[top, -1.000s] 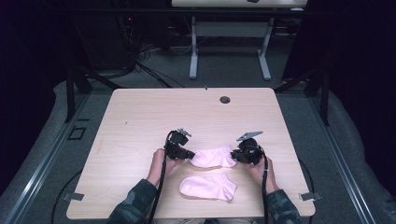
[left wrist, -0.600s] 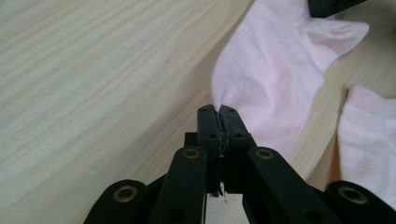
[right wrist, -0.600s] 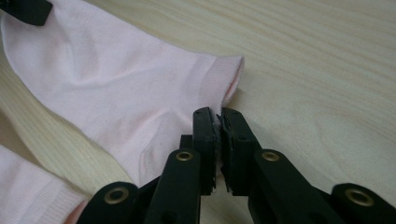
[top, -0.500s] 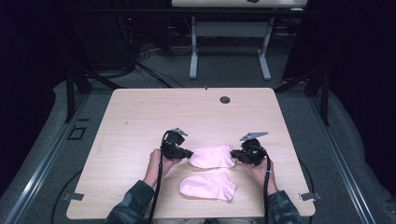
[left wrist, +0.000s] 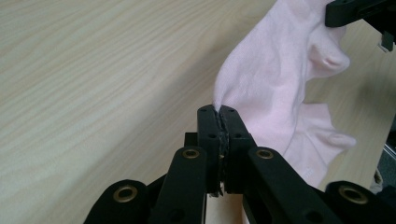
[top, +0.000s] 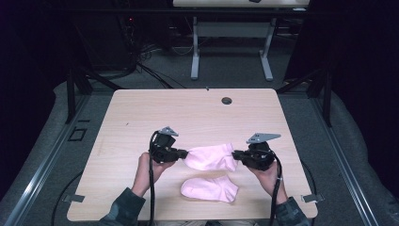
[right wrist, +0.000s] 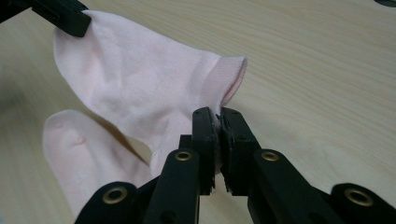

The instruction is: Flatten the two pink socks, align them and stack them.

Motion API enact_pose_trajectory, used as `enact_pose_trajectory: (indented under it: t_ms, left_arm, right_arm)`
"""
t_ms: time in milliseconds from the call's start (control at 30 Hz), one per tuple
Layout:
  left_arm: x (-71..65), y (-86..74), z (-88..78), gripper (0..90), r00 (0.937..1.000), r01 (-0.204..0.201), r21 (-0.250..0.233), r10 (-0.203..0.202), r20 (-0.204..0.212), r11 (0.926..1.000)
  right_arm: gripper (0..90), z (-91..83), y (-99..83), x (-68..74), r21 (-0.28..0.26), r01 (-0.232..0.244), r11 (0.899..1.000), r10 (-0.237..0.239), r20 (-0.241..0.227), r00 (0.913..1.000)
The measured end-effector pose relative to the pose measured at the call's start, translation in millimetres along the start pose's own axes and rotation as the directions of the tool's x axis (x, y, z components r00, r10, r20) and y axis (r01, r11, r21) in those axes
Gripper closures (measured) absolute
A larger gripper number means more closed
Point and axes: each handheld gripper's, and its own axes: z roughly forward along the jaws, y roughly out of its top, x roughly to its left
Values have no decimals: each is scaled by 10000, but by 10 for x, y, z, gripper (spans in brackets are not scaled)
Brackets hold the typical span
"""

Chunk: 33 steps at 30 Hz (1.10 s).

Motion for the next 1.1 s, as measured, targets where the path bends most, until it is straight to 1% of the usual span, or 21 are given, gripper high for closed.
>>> enact_pose_trajectory:
  t_ms: [67, 133, 167, 300, 333, 367, 433, 533, 567, 667, 700, 733, 800, 833, 867, 900, 933, 967, 1000, 1033, 1100]
  left_arm:
    - [-41, -57, -51, 886, 10000, -27, 5, 27, 74, 10000]
    - [-78, -116, -95, 886, 9999, -12, -14, 12, 169, 10000]
    - [-96, -146, -113, 886, 9997, -27, -1, 27, 231, 10000]
    - [-160, -290, -137, 885, 9981, 155, 100, -161, 600, 9998]
    - [-177, -327, -140, 885, 9972, 216, 158, -226, 710, 9996]
    - [-199, -361, -136, 885, 9971, 186, 236, -202, 734, 9996]
    - [-239, -433, -122, 884, 9965, 196, 396, -227, 806, 9990]
    - [-245, -509, -94, 884, 9954, 243, 643, -300, 907, 9976]
    - [-246, -521, -87, 884, 9950, 311, 635, -369, 929, 9975]
    - [-231, -594, -12, 884, 9934, 471, 929, -564, 994, 9946]
    - [-228, -611, 10, 883, 9929, 526, 989, -626, 1009, 9937]
    - [-235, -633, 45, 883, 9957, 414, 1152, -505, 772, 9925]
    - [-236, -669, 117, 883, 9974, 314, 1371, -399, 596, 9901]
    - [-237, -686, 148, 882, 9978, 300, 1419, -381, 548, 9894]
    - [-247, -709, 193, 882, 9991, 157, 1586, -219, 371, 9872]
    - [-256, -725, 218, 881, 9994, 147, 1559, -192, 273, 9877]
    - [-255, -747, 248, 881, 9996, 173, 1539, -208, 210, 9879]
    - [-250, -759, 264, 879, 9998, 151, 1541, -171, 120, 9879]
    - [-245, -763, 273, 877, 9998, 162, 1528, -169, 38, 9881]
    - [-232, -765, 272, 874, 9998, 177, 1474, -188, 58, 9889]
    - [-222, -771, 263, 868, 9998, 186, 1366, -179, -63, 9905]
  right_arm:
    - [848, -66, -15, 74, -96, 134, 9999, -134, -40, 9999]
    - [848, -138, -44, 153, -19, 223, 9997, -223, -246, 9994]
    - [848, -169, -60, 187, 51, 316, 9995, -315, -226, 9992]
    - [847, -254, -158, 302, 121, 265, 9996, -259, -476, 9985]
    - [847, -268, -181, 325, 221, 291, 9993, -279, -512, 9983]
    - [847, -282, -205, 354, 256, 257, 9993, -242, -568, 9981]
    - [847, -299, -251, 407, 318, 268, 9991, -248, -636, 9977]
    - [847, -291, -322, 444, 473, 169, 9987, -135, -720, 9973]
    - [846, -278, -351, 445, 597, 147, 9981, -97, -832, 9965]
    - [845, -232, -414, 443, 825, -60, 9966, 137, -942, 9955]
    - [845, -183, -456, 440, 970, -217, 9950, 313, -982, 9947]
    - [845, -149, -485, 437, 1052, -255, 9941, 357, -959, 9947]
    - [843, -51, -559, 427, 1464, -259, 9889, 381, -810, 9960]
    - [842, -14, -589, 430, 1557, -251, 9875, 366, -715, 9968]
    - [841, 12, -608, 436, 1585, -220, 9871, 318, -597, 9977]
    - [840, 51, -635, 449, 1695, -81, 9855, 145, -366, 9992]
    - [839, 72, -650, 449, 1689, -65, 9856, 128, -367, 9992]
    - [836, 100, -670, 446, 1709, -88, 9852, 129, -229, 9997]
    - [834, 127, -682, 442, 1741, 14, 9847, -5, -51, 10000]
    - [831, 143, -686, 446, 1798, 51, 9837, -48, -20, 10000]
    - [829, 170, -690, 449, 1820, 287, 9829, -331, 210, 9992]
